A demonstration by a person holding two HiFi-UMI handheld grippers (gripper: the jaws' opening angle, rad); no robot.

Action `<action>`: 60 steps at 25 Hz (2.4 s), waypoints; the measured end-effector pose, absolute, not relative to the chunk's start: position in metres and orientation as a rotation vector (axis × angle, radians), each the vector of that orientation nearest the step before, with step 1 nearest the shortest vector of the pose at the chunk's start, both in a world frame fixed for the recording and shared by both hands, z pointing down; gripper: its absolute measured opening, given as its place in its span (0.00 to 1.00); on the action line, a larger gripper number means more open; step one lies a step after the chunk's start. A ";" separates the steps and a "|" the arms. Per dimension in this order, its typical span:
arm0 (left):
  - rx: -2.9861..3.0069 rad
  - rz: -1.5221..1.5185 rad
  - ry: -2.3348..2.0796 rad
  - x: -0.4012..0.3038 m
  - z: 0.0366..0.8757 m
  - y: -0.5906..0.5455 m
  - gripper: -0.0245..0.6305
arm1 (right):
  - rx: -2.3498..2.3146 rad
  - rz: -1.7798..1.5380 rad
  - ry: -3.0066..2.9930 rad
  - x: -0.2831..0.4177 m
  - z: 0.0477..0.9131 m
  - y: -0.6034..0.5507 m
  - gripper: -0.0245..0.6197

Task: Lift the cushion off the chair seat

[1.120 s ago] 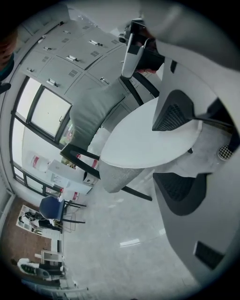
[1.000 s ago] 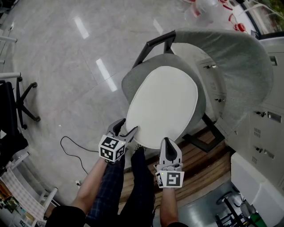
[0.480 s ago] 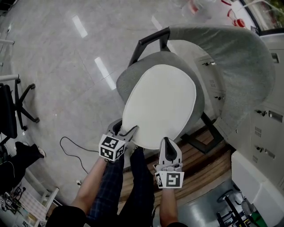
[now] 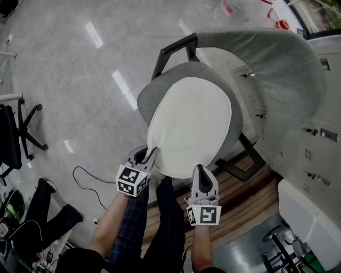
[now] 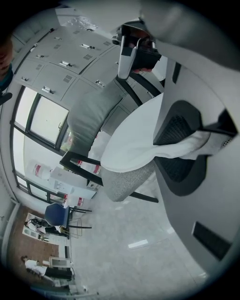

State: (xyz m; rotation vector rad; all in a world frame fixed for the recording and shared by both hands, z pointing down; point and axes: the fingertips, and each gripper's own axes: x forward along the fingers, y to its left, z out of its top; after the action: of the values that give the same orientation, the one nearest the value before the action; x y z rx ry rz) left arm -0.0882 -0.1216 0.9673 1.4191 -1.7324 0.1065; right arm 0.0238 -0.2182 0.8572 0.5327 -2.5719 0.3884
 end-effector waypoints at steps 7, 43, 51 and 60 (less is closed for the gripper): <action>1.491 0.144 -1.770 -0.084 0.927 -0.127 0.14 | 0.566 0.394 -2.581 0.031 0.832 -0.216 0.09; 1.905 0.247 -1.924 -0.060 0.633 -0.155 0.10 | 0.843 0.344 -2.687 0.079 0.610 -0.200 0.09; 1.955 0.207 -1.959 -0.057 0.546 -0.134 0.10 | 0.868 0.274 -2.699 0.086 0.538 -0.190 0.09; 2.005 0.169 -1.986 -0.060 0.451 -0.103 0.10 | 0.885 0.169 -2.758 0.087 0.445 -0.170 0.09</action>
State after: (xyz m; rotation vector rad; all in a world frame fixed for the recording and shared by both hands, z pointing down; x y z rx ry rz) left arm -0.0596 -0.1032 0.4511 2.0049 -1.9860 0.1687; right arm 0.0873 -0.1705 0.4451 0.8853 -2.7578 0.1694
